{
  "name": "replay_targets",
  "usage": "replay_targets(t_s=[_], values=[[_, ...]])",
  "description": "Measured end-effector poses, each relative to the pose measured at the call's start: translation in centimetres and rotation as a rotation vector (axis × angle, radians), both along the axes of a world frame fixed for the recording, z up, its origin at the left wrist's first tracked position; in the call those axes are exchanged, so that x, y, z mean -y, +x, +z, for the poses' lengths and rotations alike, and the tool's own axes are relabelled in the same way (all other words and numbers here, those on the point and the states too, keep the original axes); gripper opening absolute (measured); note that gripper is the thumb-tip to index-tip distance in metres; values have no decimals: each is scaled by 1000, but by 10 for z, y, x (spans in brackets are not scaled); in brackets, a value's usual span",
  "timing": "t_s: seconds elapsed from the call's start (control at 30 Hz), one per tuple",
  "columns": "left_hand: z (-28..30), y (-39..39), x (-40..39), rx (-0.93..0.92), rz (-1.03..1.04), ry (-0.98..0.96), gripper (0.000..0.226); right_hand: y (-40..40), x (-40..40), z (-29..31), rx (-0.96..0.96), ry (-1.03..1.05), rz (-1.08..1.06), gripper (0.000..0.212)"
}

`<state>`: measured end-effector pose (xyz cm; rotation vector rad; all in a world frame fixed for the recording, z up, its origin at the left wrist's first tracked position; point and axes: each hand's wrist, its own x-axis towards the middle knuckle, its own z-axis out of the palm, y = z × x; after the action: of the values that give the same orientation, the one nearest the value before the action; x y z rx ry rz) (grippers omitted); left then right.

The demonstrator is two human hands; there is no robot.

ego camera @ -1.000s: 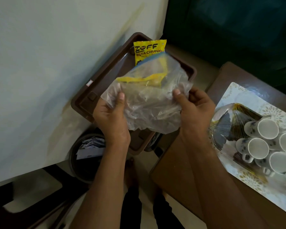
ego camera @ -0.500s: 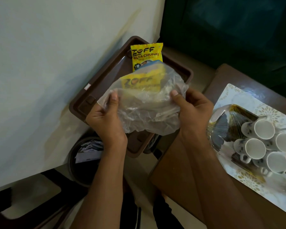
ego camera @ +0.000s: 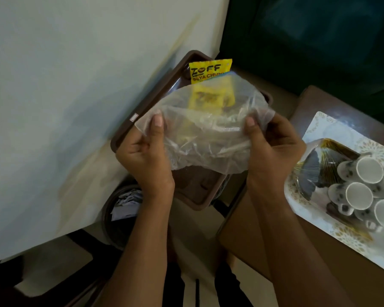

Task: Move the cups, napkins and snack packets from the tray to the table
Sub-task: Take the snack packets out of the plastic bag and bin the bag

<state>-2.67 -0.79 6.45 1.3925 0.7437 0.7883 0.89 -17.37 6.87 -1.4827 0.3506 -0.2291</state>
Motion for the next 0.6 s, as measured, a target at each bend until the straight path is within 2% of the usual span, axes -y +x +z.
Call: replay_targets(t_s=[0.1, 0.23, 0.33, 0.4, 0.5, 0.6], values=[[-4, 0, -7, -88, -21, -62, 11, -2, -10, -2, -112, -32, -7, 13], [-4, 6, -21, -87, -50, -30, 13, -2, -18, 3, -3, -36, -46, 13], [-6, 6, -30, -117, -114, -79, 8, -3, -20, -3, -7, -40, -59, 17], [-6, 3, -34, -131, -136, -17, 14, -4, -19, -8, -32, -100, -69, 24], [-6, -3, -46, -56, -164, 42, 15, -5, -19, -8, 24, -184, -68, 28], [-5, -10, -54, 62, -245, -11, 34, -9, -17, -5, 110, -250, 31, 20]])
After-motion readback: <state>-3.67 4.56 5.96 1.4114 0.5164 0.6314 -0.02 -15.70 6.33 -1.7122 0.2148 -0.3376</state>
